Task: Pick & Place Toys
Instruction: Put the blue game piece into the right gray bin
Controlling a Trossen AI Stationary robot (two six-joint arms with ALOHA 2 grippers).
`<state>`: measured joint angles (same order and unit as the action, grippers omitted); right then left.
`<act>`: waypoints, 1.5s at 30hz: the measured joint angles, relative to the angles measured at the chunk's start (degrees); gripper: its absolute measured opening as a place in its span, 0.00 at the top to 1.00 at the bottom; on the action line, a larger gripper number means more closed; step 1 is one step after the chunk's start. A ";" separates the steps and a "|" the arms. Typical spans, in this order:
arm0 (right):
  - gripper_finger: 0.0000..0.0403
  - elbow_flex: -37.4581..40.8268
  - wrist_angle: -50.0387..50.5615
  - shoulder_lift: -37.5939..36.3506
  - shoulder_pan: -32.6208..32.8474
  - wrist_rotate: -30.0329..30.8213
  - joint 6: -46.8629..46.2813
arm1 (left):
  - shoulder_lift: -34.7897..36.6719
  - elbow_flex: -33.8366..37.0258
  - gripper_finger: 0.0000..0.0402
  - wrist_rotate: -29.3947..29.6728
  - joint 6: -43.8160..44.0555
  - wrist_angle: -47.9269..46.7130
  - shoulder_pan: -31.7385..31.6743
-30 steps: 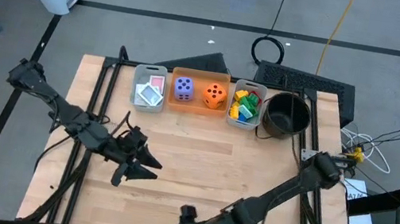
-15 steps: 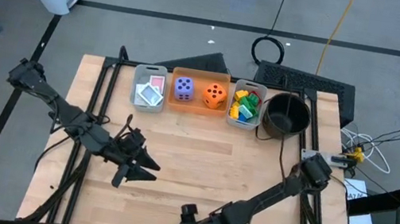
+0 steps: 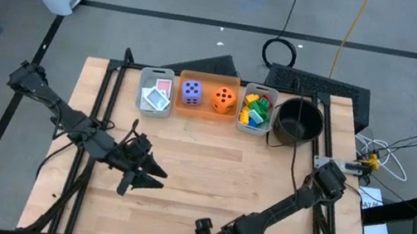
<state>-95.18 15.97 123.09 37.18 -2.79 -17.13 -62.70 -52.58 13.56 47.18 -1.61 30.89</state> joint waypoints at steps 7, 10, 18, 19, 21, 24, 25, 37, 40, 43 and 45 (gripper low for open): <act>0.25 0.00 -0.22 -0.02 2.22 7.38 0.84 | 0.00 0.00 0.46 0.00 -0.02 -0.31 0.00; 0.25 0.02 -0.07 -0.02 2.30 10.26 0.92 | 0.00 0.00 0.46 0.00 -0.06 -0.34 0.00; 0.25 2.09 -1.38 -0.15 2.22 10.23 2.25 | 0.00 0.00 0.46 0.02 -0.11 -0.39 0.00; 0.25 2.60 -1.09 -0.15 2.26 10.28 1.97 | 0.00 0.00 0.46 0.02 -0.07 -0.39 0.00; 0.25 3.47 -0.73 -0.02 2.22 10.27 1.31 | 0.00 0.00 0.46 0.01 0.06 -0.39 0.00; 0.25 4.37 -1.20 -0.02 2.08 11.60 -0.23 | 0.00 0.00 0.46 0.02 0.09 -0.39 0.00; 0.25 4.59 -1.19 -0.02 2.03 12.13 -0.75 | 0.00 0.00 0.46 0.02 0.09 -0.40 0.00; 0.25 5.68 -4.16 -0.02 -1.23 16.64 -8.07 | 0.00 0.00 0.46 0.04 0.02 -0.40 0.00; 0.25 5.68 -7.63 -0.02 -2.42 16.99 -7.43 | 0.00 0.00 0.46 0.04 0.02 -0.44 0.00; 0.25 5.66 -9.76 -0.02 -3.83 17.98 -7.51 | 0.02 0.00 0.46 0.04 0.12 -0.98 0.00; 0.25 5.66 -10.56 -0.02 -4.97 17.34 -7.26 | 0.02 0.00 0.46 0.05 0.90 -2.01 0.00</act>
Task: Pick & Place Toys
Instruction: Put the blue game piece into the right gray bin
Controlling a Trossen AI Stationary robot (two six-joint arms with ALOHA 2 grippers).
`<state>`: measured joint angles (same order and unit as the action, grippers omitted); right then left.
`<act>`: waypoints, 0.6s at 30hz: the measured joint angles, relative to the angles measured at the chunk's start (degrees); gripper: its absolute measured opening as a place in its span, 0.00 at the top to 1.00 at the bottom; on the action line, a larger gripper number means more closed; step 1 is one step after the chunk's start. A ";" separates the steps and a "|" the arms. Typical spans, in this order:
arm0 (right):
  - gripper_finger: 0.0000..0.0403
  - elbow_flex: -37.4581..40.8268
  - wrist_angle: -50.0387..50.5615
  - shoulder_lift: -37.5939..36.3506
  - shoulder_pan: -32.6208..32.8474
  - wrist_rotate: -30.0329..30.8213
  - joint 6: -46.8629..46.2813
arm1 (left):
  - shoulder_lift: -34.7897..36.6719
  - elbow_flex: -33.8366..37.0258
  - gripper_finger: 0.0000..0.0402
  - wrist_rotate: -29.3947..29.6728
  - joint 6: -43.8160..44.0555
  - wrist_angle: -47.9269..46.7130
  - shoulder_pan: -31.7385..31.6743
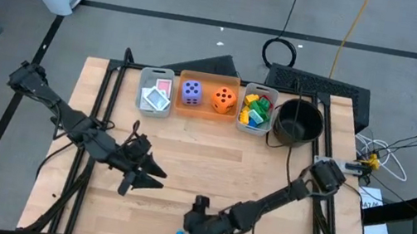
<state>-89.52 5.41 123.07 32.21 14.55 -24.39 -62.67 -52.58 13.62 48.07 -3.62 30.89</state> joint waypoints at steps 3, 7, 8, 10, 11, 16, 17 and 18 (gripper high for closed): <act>0.25 0.00 -2.64 0.00 -1.14 -3.08 0.52 | 0.00 0.00 0.46 -0.03 1.21 -1.53 0.00; 0.25 0.00 -6.18 0.00 0.00 -5.65 4.22 | 0.00 0.00 0.46 -0.03 1.97 -1.92 0.00; 0.25 0.00 -6.49 0.00 0.44 -5.62 5.24 | 0.00 0.00 0.46 -0.05 1.99 -1.90 0.00; 0.25 0.00 -7.37 0.00 1.15 -5.58 6.28 | 0.00 0.00 0.46 -0.05 2.03 -1.92 0.00; 0.25 0.00 -7.58 0.00 1.41 -5.33 6.58 | 0.00 0.00 0.46 -0.05 2.03 -1.92 0.00; 0.25 0.00 -6.42 0.09 2.31 -2.35 7.36 | 0.00 0.00 0.46 0.06 1.79 -2.34 0.00; 0.25 -0.07 -6.75 0.56 2.35 -2.53 6.98 | 0.00 0.00 0.46 0.21 1.77 -2.34 0.00; 0.25 -0.11 -7.21 1.10 2.33 -2.68 6.34 | 0.00 0.00 0.46 0.27 1.77 -2.34 0.00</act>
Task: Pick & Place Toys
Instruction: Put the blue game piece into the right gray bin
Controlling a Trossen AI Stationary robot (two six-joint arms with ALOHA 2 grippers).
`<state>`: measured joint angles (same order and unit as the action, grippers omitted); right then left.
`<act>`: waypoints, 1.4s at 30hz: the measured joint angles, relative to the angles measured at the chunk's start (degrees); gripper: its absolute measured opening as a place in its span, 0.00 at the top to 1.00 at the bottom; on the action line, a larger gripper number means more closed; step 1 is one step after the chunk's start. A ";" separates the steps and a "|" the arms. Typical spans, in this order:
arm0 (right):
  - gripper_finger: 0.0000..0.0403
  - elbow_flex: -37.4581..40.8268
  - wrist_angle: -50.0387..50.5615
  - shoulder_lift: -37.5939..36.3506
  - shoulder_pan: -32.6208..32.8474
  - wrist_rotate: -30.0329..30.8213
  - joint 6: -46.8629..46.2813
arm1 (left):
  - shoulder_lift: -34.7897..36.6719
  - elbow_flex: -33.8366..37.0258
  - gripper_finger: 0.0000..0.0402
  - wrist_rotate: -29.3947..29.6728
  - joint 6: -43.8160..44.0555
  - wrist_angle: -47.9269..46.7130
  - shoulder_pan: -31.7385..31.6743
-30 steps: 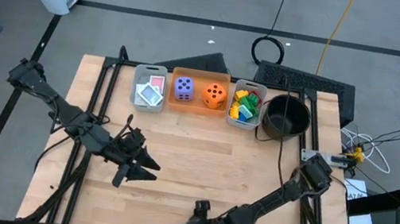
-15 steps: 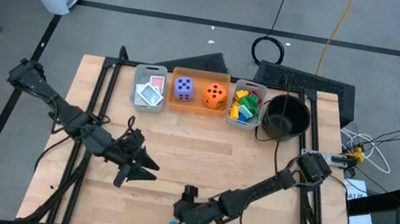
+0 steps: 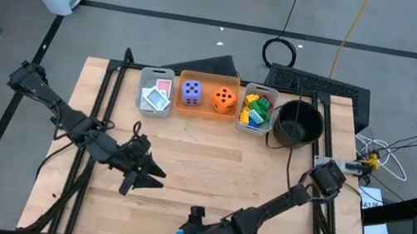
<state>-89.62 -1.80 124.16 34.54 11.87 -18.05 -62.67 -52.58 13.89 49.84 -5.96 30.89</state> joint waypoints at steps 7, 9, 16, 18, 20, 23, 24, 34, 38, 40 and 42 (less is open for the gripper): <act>0.25 0.07 -0.66 1.39 -0.06 -0.02 0.60 | 0.00 0.00 0.46 0.68 0.03 -0.39 -0.02; 0.25 0.06 -0.35 1.41 -0.04 -0.37 0.95 | 0.00 0.00 0.46 1.36 0.05 -0.37 -0.02; 0.25 0.11 3.09 2.40 -0.08 0.35 0.54 | 0.00 0.00 0.46 1.71 0.33 -0.35 -0.07; 0.25 0.03 4.19 2.30 -0.52 2.22 -0.46 | 0.00 0.00 0.46 1.71 0.42 -0.35 -0.07; 0.25 0.00 5.12 2.25 -1.11 4.41 -1.08 | 0.00 0.00 0.46 1.71 0.44 -0.35 -0.07; 0.25 0.02 5.29 2.33 -2.11 6.24 -2.85 | 0.00 0.00 0.46 1.71 0.86 -0.33 -0.07; 0.25 0.02 5.12 2.33 -2.60 6.24 -3.70 | 0.00 0.00 0.46 1.71 1.22 -0.33 -0.07; 0.25 0.02 5.15 2.33 -7.21 6.15 -6.35 | 0.00 0.00 0.46 1.08 4.18 -3.06 2.72; 0.25 0.07 5.46 0.82 -8.45 5.38 -6.16 | 0.00 0.00 0.46 1.11 8.02 -6.35 5.40; 0.25 0.07 5.49 -0.63 -9.04 4.40 -5.08 | -0.05 0.02 0.46 1.29 9.22 -6.50 7.09; 0.25 0.07 6.47 -2.45 -9.35 4.42 -4.24 | -0.79 0.00 0.46 1.89 9.71 -5.46 8.42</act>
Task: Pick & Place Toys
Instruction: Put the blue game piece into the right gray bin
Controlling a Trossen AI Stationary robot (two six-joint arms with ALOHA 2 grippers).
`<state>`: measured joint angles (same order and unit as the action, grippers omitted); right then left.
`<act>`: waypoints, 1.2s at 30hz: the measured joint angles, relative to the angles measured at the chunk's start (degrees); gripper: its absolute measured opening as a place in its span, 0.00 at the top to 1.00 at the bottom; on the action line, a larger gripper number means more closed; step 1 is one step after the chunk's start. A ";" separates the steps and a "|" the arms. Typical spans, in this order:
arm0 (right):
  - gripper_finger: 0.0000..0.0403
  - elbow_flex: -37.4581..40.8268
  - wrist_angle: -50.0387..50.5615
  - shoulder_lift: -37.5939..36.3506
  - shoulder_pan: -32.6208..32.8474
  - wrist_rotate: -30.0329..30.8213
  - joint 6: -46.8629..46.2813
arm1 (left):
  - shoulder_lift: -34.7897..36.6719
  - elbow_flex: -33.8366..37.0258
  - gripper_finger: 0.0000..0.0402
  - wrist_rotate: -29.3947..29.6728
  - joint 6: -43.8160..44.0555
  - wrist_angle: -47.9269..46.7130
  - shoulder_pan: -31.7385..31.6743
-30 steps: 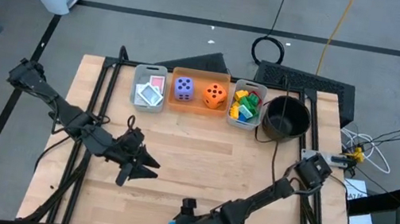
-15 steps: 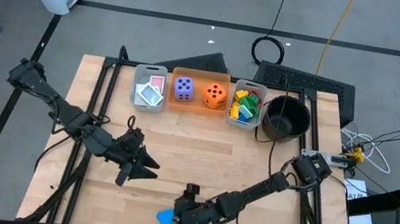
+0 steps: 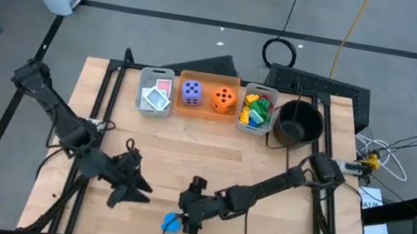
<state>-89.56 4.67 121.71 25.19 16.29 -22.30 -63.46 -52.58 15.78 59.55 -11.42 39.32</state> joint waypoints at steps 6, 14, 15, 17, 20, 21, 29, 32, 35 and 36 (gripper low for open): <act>0.25 -0.02 7.59 -6.72 -0.40 0.01 2.33 | -6.52 -1.19 0.46 -0.87 -1.86 2.43 1.72; 0.25 -0.02 27.38 -14.21 0.49 0.15 -3.09 | -20.45 -10.53 0.46 -10.12 -10.16 -4.26 1.82; 0.25 -0.01 29.24 -14.72 0.87 0.14 -4.10 | -22.15 -12.45 0.46 -10.65 -12.20 -6.43 1.85; 0.25 0.00 31.35 -15.36 1.63 0.11 -6.02 | -25.44 -16.35 0.46 -10.82 -17.21 -11.74 1.90; 0.25 0.00 33.81 -15.84 3.09 0.09 -8.60 | -29.69 -21.62 0.46 -9.74 -26.83 -18.84 1.84; 0.25 0.00 34.41 -15.91 3.68 0.13 -9.38 | -30.81 -22.95 0.46 -9.50 -30.53 -20.18 1.85; 0.25 0.75 37.99 -16.02 8.79 2.00 -18.23 | -35.47 -24.90 0.46 -9.28 -51.57 -22.12 1.15; 0.25 2.62 38.13 -15.94 10.77 3.51 -22.20 | -36.39 -24.87 0.46 -7.84 -55.01 -23.23 0.67; 0.25 4.66 37.72 -15.97 12.54 3.48 -26.33 | -37.69 -24.78 0.46 -7.37 -58.87 -23.23 -0.21; 0.25 5.52 37.10 -16.00 13.09 3.54 -27.59 | -38.02 -24.76 0.46 -7.33 -59.66 -23.19 -0.60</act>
<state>-84.04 41.77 105.71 38.28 19.83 -49.89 -101.49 -77.34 8.45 -0.10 -34.61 38.72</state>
